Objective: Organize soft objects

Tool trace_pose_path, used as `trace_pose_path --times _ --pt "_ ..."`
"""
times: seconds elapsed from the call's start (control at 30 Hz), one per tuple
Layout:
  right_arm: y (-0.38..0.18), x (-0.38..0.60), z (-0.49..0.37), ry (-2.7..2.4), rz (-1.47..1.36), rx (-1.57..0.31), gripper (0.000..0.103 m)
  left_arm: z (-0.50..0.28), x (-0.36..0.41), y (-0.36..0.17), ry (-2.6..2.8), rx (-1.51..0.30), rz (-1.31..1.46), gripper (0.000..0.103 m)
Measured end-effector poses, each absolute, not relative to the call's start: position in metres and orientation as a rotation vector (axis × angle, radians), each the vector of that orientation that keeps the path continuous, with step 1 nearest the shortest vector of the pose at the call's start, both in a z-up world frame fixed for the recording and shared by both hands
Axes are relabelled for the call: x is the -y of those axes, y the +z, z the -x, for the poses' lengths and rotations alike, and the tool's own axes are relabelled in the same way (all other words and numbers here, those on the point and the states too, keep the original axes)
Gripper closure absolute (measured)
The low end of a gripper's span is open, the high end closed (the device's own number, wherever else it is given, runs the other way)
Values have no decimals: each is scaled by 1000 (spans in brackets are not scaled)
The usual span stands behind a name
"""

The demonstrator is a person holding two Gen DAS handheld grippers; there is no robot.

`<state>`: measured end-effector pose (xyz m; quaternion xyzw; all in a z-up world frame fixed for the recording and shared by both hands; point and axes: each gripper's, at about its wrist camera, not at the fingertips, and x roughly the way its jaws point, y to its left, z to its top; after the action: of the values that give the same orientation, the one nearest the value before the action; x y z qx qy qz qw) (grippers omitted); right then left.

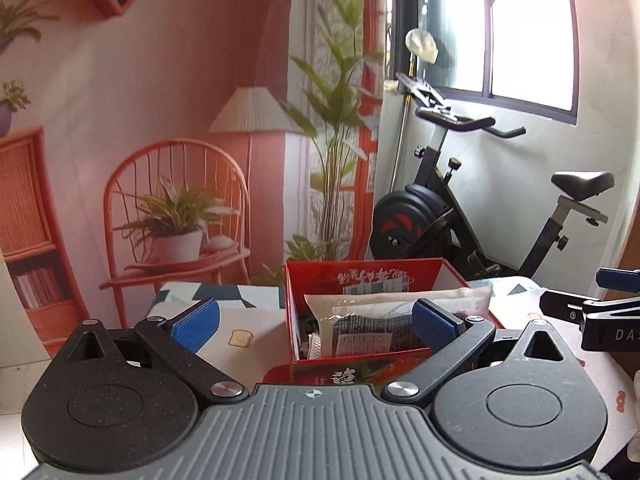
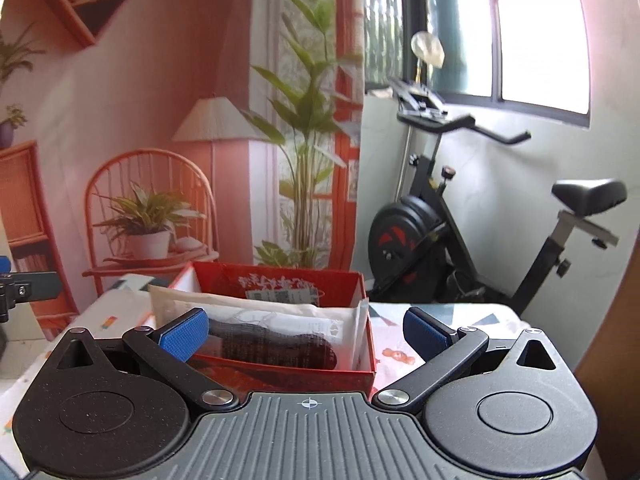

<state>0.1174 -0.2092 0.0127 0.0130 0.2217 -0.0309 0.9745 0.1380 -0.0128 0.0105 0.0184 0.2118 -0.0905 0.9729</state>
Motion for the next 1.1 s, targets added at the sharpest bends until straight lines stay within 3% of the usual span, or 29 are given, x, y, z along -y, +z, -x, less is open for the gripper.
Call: trace_pose_path --times 0.53,1.1 --pt "85 195 29 -128 -122 -331 0 -21 3 71 -167 -272 -29 0" --pt "86 206 36 -131 -114 -332 0 -17 3 67 -131 -291 -43 0"
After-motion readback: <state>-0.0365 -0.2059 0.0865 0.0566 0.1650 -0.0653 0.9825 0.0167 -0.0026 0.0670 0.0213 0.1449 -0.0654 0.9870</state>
